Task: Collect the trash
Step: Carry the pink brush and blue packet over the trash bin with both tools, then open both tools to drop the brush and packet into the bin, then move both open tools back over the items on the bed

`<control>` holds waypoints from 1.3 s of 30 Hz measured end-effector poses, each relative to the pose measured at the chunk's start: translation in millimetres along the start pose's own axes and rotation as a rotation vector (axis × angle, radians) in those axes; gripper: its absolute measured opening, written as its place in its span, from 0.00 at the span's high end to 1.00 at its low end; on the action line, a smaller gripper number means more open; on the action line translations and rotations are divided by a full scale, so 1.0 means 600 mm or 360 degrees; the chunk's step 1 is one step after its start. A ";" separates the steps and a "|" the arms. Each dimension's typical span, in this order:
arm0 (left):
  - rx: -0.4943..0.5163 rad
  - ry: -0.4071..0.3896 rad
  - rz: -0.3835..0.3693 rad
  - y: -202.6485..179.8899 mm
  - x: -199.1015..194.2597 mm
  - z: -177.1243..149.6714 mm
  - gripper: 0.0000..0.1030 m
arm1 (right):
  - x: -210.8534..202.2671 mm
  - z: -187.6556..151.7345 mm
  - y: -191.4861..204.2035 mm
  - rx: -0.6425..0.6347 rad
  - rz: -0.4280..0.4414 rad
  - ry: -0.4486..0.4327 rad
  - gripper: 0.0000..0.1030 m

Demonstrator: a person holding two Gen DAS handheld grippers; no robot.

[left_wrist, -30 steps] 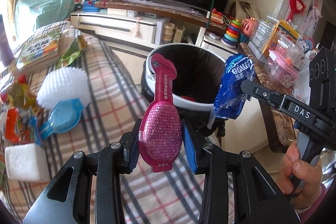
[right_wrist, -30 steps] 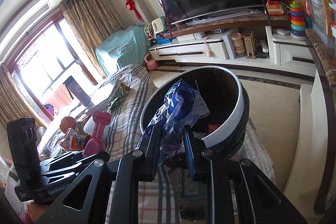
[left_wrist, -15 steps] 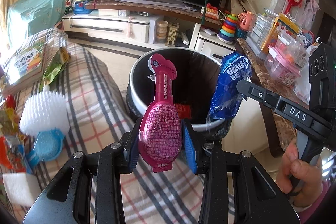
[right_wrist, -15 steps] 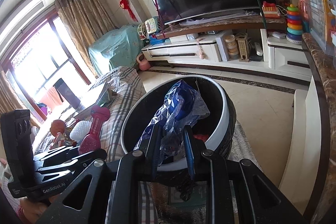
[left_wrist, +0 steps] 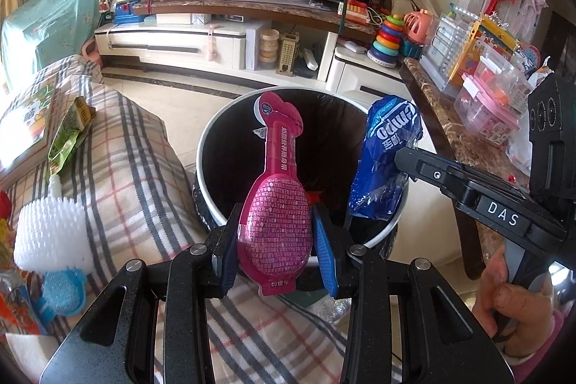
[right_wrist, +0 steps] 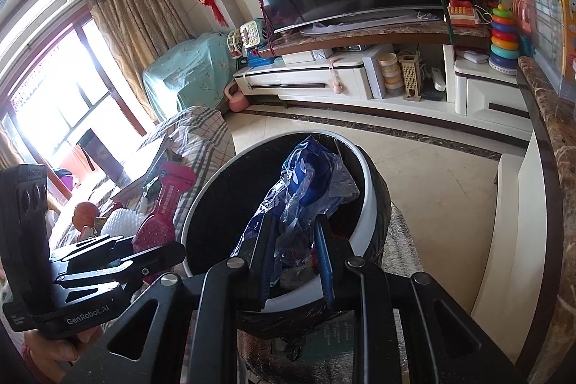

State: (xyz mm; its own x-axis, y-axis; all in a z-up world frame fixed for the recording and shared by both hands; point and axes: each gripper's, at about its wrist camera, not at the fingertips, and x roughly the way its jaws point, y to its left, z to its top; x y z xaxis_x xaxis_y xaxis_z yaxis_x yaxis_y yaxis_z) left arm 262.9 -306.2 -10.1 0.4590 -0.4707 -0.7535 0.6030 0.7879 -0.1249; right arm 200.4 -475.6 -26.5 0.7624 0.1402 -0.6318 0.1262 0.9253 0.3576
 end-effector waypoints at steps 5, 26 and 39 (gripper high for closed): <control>-0.0016 0.0033 0.0001 0.000 0.014 0.006 0.66 | 0.008 0.004 -0.003 0.0003 -0.0005 0.0024 0.78; -0.0134 -0.0048 0.0083 0.035 -0.016 -0.034 0.32 | -0.009 -0.007 -0.001 0.0105 0.0084 -0.0027 0.20; -0.0334 -0.0138 0.0171 0.099 -0.114 -0.161 0.27 | -0.042 -0.070 0.114 -0.0038 0.0219 -0.0072 0.03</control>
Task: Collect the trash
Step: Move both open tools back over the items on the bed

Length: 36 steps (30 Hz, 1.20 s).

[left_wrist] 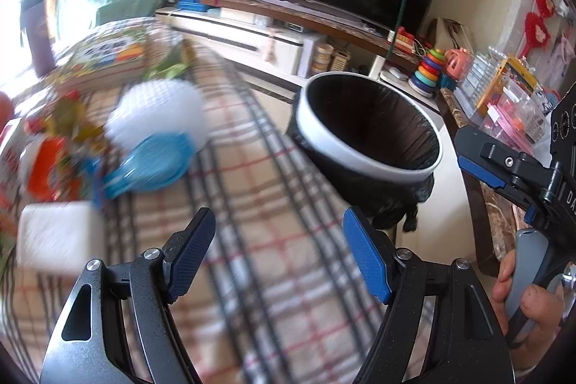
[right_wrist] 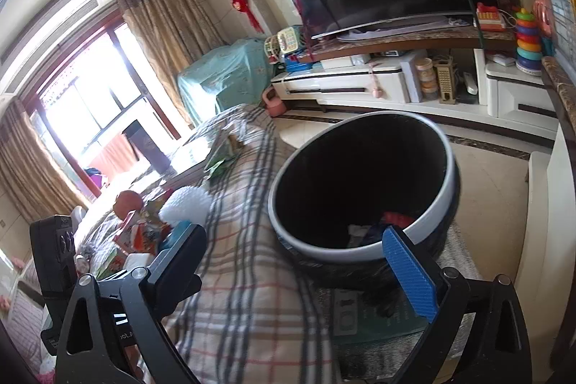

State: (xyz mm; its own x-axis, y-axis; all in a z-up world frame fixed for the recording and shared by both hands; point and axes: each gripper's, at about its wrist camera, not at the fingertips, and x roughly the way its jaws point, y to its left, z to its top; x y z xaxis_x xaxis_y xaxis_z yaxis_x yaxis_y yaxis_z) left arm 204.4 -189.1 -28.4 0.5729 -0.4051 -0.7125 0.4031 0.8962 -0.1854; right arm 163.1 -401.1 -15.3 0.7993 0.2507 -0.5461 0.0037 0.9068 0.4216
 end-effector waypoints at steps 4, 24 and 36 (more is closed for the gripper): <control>-0.0039 -0.0028 0.0044 0.030 -0.029 -0.027 0.27 | 0.006 -0.024 0.041 -0.0054 0.0048 0.0033 0.03; -0.0275 -0.0063 0.0225 0.185 -0.125 -0.132 0.26 | 0.052 -0.107 0.171 -0.0273 0.0169 0.0233 0.03; -0.0431 -0.0048 0.0347 0.284 -0.168 -0.179 0.26 | 0.102 -0.132 0.251 -0.0512 0.0265 0.0368 0.03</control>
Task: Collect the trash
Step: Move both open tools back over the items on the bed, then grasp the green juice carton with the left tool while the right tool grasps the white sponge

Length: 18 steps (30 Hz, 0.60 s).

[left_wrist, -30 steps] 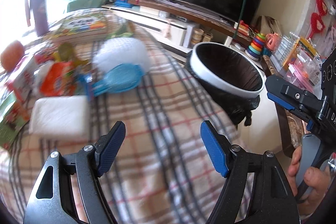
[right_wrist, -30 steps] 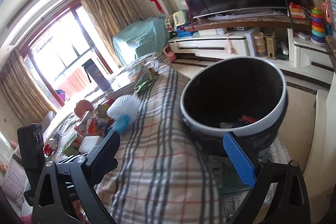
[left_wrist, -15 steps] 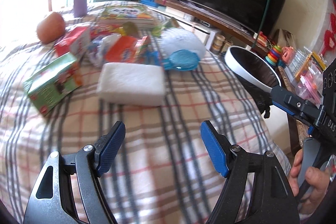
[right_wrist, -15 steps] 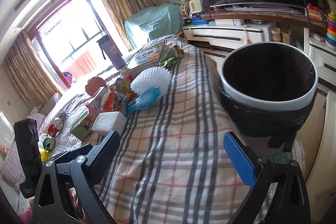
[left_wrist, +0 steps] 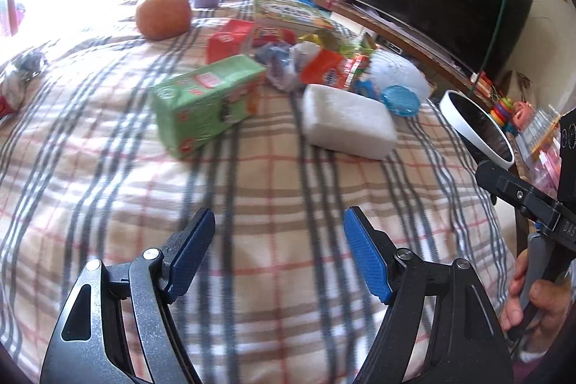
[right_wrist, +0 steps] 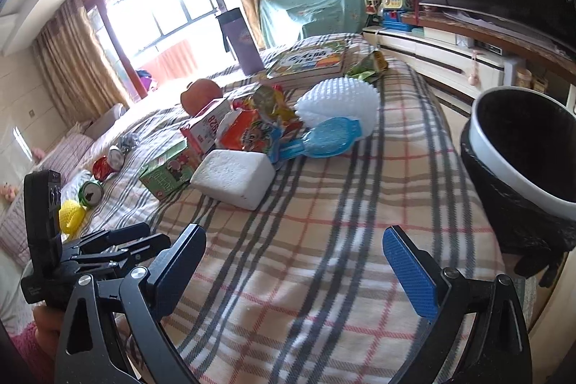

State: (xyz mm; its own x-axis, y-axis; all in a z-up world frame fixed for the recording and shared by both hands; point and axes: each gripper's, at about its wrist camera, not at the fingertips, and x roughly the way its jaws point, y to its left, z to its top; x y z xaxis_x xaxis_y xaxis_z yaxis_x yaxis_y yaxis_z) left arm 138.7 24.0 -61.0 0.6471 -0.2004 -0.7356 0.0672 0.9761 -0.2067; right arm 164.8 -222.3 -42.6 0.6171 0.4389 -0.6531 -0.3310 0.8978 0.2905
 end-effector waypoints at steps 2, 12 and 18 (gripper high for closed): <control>-0.0019 -0.0004 0.0020 0.015 -0.002 0.003 0.26 | 0.011 0.002 0.011 -0.0027 0.0021 0.0021 0.03; 0.0115 0.0033 0.0105 0.066 0.018 0.044 0.26 | 0.080 0.018 0.072 -0.0331 0.0088 0.0160 0.03; 0.0198 0.0036 0.0127 0.092 0.044 0.080 0.26 | 0.120 0.033 0.094 -0.0486 0.0101 0.0211 0.03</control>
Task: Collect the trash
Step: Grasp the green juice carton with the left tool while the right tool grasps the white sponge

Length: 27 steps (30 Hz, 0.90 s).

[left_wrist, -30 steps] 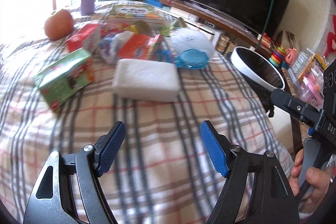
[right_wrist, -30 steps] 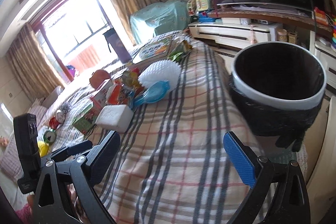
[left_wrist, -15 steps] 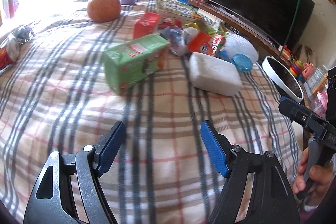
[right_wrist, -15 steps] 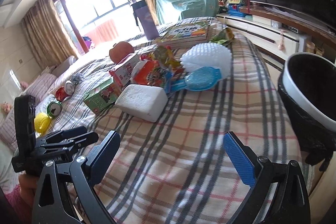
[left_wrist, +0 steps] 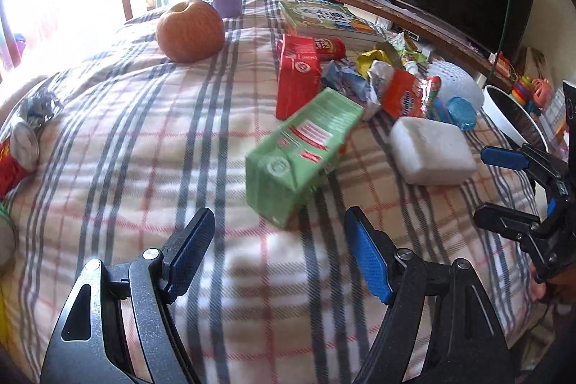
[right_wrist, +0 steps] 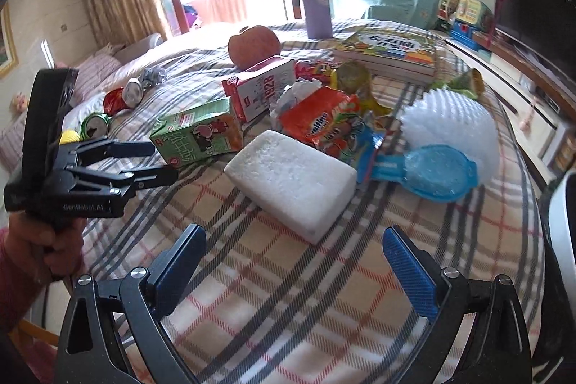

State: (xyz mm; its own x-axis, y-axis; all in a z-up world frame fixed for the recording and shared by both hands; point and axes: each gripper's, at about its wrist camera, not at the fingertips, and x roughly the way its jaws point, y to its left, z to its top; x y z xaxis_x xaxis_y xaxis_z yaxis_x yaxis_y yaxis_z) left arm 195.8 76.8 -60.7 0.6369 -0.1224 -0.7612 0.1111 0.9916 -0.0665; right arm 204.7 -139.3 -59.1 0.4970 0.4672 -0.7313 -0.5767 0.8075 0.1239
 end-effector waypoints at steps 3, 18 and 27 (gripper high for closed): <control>0.0023 -0.0010 -0.0021 0.010 0.012 0.014 0.26 | 0.020 0.012 0.002 -0.0052 -0.0008 0.0024 0.05; 0.0178 -0.0013 -0.0141 -0.027 0.031 0.028 0.66 | 0.028 0.019 0.000 -0.0029 -0.0035 0.0006 0.34; 0.0082 -0.0059 -0.0233 -0.063 -0.006 0.001 0.67 | -0.035 -0.027 -0.031 0.0216 -0.0019 -0.0053 0.34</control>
State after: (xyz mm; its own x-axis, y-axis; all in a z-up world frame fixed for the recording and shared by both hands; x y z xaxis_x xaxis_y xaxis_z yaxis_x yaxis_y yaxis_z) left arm 189.9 40.0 -54.9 0.6385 -0.2681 -0.7214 0.2433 0.9596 -0.1412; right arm 194.6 -170.2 -57.0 0.5260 0.4671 -0.7107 -0.4786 0.8534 0.2066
